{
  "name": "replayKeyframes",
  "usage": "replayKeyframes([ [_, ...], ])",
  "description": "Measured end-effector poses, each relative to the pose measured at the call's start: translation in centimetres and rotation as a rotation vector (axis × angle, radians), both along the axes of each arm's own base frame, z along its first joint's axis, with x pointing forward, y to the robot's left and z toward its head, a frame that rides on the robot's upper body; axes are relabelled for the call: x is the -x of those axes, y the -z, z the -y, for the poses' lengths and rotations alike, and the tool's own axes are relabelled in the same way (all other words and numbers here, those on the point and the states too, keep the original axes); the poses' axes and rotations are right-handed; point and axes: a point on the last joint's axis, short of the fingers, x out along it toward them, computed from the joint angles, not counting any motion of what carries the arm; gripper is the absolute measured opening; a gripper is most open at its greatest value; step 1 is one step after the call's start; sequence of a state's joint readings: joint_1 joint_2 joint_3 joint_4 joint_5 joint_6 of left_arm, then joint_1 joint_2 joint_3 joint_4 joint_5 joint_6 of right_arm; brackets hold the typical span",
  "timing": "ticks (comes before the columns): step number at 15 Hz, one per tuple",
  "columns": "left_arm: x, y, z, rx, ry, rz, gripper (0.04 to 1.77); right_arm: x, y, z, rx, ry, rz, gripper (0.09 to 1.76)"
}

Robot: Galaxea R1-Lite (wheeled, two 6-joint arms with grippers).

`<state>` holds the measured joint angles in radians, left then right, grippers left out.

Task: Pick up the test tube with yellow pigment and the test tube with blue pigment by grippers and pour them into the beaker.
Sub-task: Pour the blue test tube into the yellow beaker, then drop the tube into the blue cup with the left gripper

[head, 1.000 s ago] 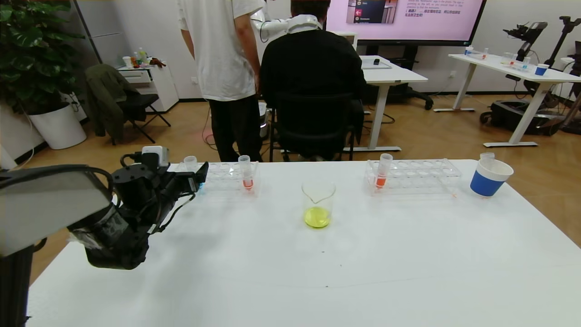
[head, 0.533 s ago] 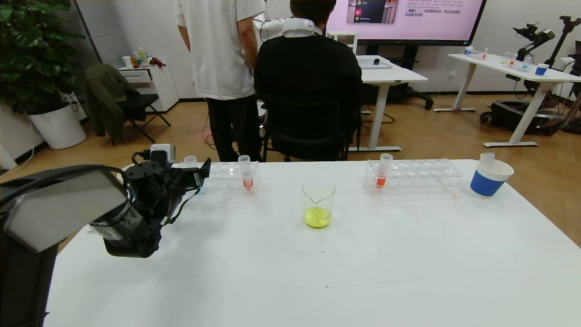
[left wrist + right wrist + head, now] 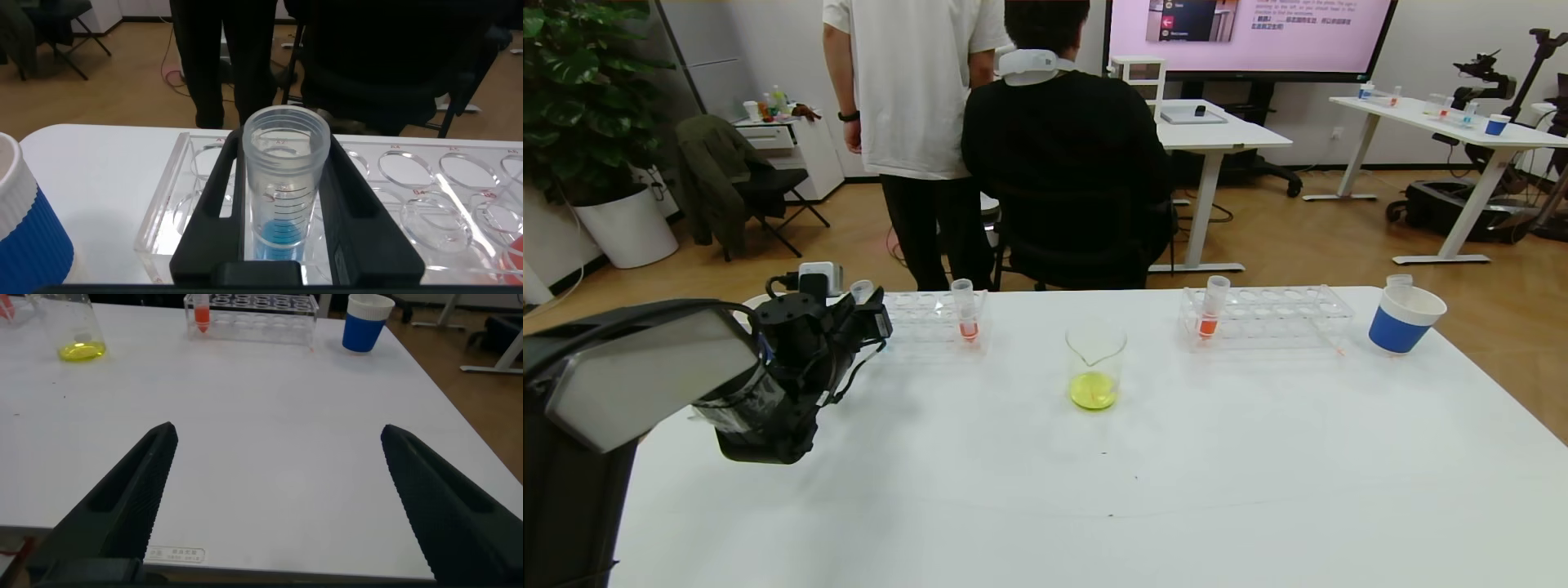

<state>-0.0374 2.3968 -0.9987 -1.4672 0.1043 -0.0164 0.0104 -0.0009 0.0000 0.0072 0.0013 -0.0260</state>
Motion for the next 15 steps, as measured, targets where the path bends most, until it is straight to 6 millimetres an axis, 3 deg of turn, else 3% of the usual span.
replayKeyframes([
  [5,0.0,-0.8,0.0,-0.018,-0.001,0.002,0.50,0.0,0.0,0.0,0.000,0.000,0.000,1.74],
  [11,0.1,-6.5,0.2,-0.028,0.008,-0.013,0.50,0.0,0.0,0.0,0.000,0.000,0.000,1.74],
  [15,0.4,-8.1,0.4,-0.028,0.015,0.015,0.50,0.0,0.0,0.0,0.000,0.000,0.000,1.74],
])
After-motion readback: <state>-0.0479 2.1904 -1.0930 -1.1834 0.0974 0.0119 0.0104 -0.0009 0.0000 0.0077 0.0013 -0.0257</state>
